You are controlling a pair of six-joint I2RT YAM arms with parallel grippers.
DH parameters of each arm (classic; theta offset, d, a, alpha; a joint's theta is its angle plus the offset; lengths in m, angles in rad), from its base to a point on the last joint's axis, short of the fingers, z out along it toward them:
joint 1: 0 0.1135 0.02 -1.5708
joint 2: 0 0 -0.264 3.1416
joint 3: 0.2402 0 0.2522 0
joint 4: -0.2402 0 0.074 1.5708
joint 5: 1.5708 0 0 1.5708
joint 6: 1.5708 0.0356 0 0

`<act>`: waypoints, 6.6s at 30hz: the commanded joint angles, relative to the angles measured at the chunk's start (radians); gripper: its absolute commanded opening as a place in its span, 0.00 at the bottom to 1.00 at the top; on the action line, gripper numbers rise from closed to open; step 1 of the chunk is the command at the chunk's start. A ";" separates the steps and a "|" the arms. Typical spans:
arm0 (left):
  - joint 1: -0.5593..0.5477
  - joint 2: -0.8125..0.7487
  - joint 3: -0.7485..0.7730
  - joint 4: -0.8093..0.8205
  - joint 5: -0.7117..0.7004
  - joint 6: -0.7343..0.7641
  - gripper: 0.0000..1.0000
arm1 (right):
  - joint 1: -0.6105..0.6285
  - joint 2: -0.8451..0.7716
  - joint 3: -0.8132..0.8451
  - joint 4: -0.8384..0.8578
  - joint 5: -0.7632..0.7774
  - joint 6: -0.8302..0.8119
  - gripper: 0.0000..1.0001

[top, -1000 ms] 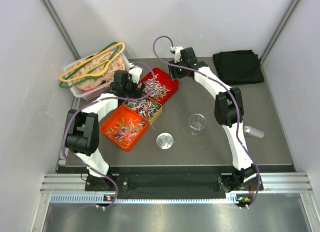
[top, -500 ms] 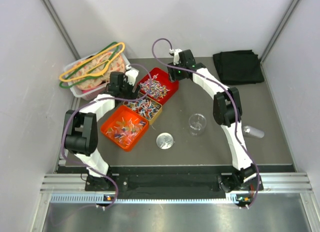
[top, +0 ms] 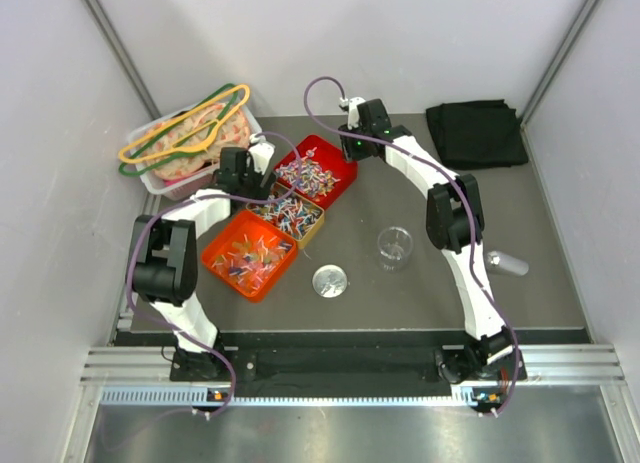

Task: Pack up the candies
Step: Adjust the storage box at the center of the board, then pick up the spatula from the center of the board.

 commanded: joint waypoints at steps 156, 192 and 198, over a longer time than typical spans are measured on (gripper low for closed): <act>-0.195 -0.153 0.250 -0.352 0.275 0.012 0.89 | -0.485 -1.022 -1.157 -0.420 0.044 -0.959 0.58; -0.160 -0.184 0.293 -0.435 0.160 -0.034 0.91 | -0.379 -0.722 -1.180 -0.353 0.115 -1.157 0.21; -0.157 -0.182 0.299 -0.434 0.158 -0.028 0.91 | -0.379 -0.745 -1.181 -0.311 0.126 -1.132 0.00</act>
